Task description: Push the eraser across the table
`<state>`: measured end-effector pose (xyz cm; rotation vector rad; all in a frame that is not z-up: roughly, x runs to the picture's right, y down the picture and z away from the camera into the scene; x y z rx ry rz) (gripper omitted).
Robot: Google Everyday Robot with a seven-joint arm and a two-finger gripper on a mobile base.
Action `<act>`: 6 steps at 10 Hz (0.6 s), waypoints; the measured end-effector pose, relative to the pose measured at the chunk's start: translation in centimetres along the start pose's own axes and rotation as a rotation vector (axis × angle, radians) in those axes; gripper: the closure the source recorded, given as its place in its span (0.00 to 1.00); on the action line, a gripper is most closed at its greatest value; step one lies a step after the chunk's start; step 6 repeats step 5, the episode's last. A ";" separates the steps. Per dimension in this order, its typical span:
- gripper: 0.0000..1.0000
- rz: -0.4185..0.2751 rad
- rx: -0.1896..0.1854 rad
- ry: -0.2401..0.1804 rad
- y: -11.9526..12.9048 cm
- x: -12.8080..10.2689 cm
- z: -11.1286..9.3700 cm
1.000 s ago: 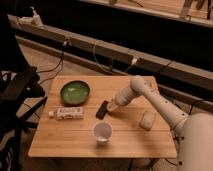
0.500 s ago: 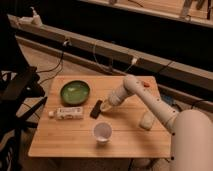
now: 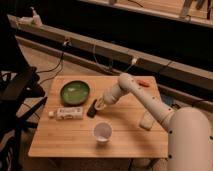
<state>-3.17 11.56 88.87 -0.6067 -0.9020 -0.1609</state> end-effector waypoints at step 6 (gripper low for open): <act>0.60 -0.025 -0.018 -0.013 0.3 0.8 1.4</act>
